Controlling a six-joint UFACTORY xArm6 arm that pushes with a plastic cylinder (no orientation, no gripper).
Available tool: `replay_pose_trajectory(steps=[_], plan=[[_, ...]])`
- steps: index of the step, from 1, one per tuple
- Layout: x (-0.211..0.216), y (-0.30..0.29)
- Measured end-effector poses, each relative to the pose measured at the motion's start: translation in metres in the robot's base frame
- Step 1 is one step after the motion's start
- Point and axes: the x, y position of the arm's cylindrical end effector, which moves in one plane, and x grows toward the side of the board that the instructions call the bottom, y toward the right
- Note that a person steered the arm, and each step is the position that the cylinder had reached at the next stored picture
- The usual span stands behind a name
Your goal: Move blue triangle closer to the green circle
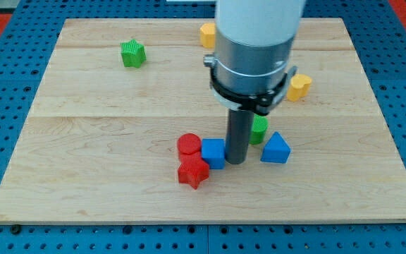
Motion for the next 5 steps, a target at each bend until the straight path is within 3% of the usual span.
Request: replay_pose_trajectory(steps=[2, 3, 5], plan=[[0.029, 0.179], [0.023, 0.226], [0.005, 0.174]])
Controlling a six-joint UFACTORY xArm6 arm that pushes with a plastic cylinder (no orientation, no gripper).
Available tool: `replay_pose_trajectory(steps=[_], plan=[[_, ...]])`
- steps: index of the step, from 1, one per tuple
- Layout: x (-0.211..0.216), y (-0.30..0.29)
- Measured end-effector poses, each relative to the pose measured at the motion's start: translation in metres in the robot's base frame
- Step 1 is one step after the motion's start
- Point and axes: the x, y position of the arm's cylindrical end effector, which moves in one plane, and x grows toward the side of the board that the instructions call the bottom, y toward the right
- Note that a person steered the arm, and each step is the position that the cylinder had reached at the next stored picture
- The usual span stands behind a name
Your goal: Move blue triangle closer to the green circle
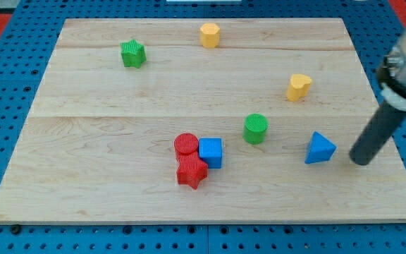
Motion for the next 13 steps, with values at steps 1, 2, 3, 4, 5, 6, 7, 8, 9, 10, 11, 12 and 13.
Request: replay_pose_trajectory(steps=[1, 2, 3, 4, 5, 6, 7, 8, 9, 10, 11, 12, 13], plan=[[-0.006, -0.048], [-0.022, -0.077], [-0.055, -0.072], [-0.082, -0.077], [-0.105, -0.065], [-0.130, -0.088], [-0.130, -0.108], [-0.123, -0.094], [-0.112, -0.077], [-0.092, -0.065], [-0.082, -0.065], [-0.101, -0.105], [-0.101, -0.118]])
